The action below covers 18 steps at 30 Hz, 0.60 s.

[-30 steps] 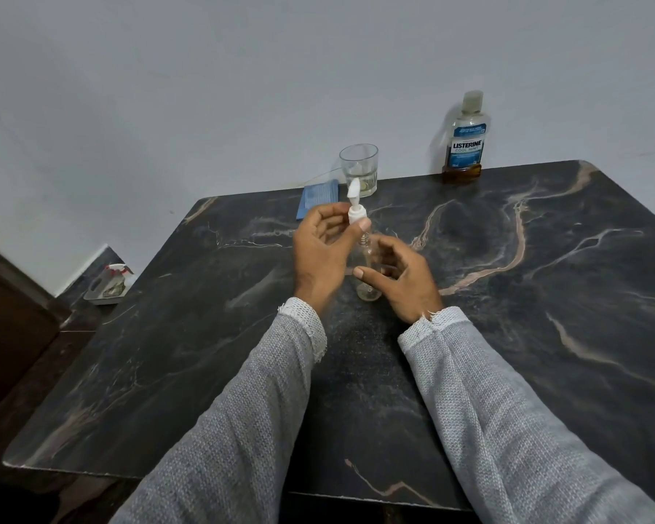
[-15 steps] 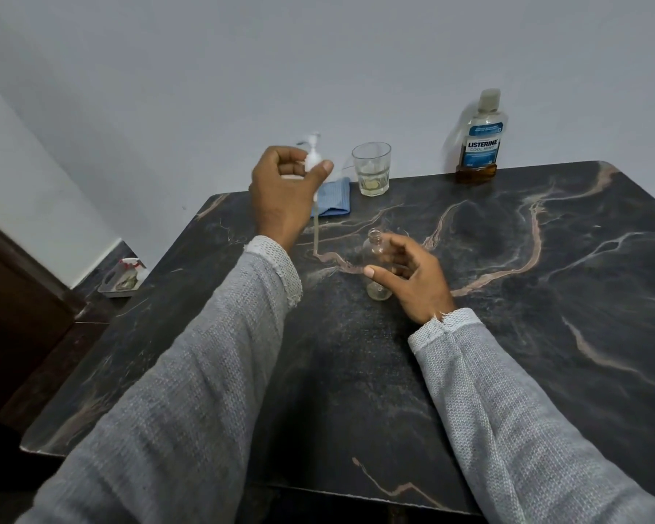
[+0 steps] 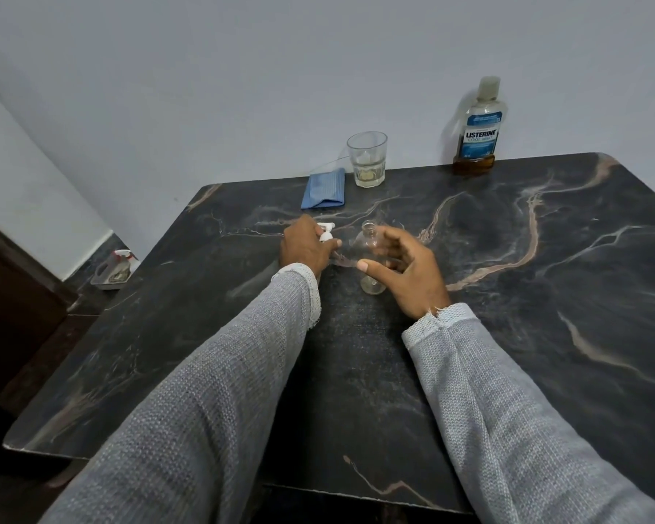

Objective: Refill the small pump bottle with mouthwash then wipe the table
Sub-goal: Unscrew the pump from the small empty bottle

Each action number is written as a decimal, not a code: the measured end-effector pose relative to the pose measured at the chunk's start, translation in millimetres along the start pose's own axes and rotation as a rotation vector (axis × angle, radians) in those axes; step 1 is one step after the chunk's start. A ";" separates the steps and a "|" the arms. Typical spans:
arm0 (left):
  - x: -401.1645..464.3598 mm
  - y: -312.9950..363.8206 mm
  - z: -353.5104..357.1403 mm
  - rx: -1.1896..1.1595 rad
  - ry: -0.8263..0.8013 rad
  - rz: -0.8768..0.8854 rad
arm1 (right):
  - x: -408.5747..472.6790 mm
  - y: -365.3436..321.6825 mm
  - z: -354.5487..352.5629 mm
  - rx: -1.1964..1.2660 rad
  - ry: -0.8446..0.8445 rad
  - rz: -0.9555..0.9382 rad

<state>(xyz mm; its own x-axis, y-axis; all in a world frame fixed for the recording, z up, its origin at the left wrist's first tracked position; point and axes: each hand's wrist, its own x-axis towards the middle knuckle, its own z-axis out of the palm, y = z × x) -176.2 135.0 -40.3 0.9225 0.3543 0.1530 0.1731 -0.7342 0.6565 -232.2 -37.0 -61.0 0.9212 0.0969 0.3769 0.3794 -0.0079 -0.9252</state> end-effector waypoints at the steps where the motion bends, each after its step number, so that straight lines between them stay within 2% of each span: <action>1: 0.4 0.2 2.1 0.002 -0.010 -0.004 | 0.0 0.1 -0.3 -0.001 0.002 0.001; 18: -1.8 -6.3 5.9 0.015 -0.047 -0.030 | -1.4 -1.1 0.1 -0.002 0.005 0.000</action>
<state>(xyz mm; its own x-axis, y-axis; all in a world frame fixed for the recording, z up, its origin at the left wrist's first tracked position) -177.0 135.6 -49.1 0.9320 0.3489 0.0977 0.2060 -0.7321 0.6494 -233.9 -37.0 -60.5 0.9216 0.0923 0.3770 0.3795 -0.0102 -0.9251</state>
